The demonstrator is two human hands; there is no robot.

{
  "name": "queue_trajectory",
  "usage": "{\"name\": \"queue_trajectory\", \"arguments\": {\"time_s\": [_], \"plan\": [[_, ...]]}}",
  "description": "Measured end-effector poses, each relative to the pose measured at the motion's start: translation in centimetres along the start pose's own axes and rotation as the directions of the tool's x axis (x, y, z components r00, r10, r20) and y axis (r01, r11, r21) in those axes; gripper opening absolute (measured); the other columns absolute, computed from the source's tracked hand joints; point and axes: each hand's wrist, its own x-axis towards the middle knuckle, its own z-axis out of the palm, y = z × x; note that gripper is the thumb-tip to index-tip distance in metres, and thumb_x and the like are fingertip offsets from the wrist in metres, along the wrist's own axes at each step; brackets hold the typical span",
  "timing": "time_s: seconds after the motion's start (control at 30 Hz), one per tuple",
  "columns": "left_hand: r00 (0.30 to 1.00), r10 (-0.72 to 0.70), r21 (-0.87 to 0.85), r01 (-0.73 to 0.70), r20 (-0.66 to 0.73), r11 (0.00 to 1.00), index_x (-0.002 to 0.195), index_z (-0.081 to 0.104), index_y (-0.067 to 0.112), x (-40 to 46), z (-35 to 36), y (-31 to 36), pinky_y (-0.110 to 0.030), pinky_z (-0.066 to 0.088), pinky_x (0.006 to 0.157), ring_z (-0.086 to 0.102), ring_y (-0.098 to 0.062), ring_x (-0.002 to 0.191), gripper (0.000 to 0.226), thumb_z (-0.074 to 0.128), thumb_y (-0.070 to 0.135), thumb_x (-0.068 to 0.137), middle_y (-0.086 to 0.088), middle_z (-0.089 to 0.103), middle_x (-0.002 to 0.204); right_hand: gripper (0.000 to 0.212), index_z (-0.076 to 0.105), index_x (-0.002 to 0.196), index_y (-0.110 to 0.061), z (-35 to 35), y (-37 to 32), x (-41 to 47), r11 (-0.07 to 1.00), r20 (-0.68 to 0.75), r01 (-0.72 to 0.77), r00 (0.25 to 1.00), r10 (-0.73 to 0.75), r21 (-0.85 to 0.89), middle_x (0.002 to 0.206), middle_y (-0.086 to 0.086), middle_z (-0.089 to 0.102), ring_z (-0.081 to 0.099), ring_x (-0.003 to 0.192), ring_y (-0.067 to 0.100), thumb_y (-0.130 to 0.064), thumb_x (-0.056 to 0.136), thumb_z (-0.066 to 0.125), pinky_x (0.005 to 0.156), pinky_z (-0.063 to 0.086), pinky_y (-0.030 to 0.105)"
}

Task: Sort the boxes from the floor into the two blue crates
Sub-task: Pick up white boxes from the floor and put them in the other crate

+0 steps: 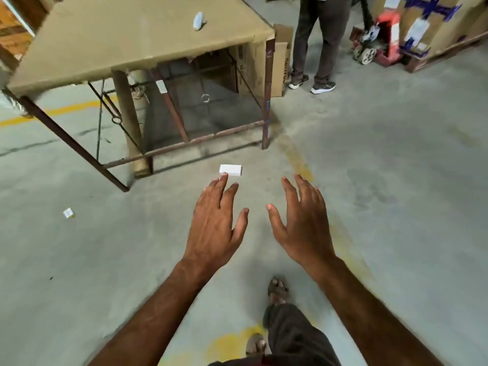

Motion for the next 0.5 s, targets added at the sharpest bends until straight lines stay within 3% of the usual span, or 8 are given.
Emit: {"name": "queue_trajectory", "arguments": {"time_s": [0.33, 0.5], "plan": [[0.99, -0.116, 0.074, 0.11, 0.081, 0.991, 0.154, 0.04, 0.011, 12.7, 5.5, -8.3, -0.048, 0.024, 0.125, 0.024, -0.028, 0.155, 0.062, 0.048, 0.047, 0.105, -0.013, 0.025, 0.167, 0.067, 0.037, 0.156, -0.011, 11.3, 0.1, 16.9, 0.993, 0.157, 0.088, 0.983, -0.098, 0.074, 0.162, 0.017, 0.033, 0.032, 0.149, 0.033, -0.048, 0.101, 0.051, 0.126, 0.019, 0.046], [0.984, -0.118, 0.093, 0.106, 0.13, 0.99, 0.156, 0.034, 0.013, 20.4, 9.9, -11.4, -0.043, 0.016, 0.128, 0.02, -0.029, 0.156, 0.066, 0.044, 0.053, 0.105, -0.014, 0.018, 0.169, 0.07, 0.032, 0.158, -0.011, 16.7, 2.0, 24.5, 0.993, 0.214, 0.116, 0.97, -0.119, 0.025, 0.164, 0.018, 0.029, 0.03, 0.149, 0.033, -0.048, 0.101, 0.049, 0.127, 0.018, 0.046]]}}
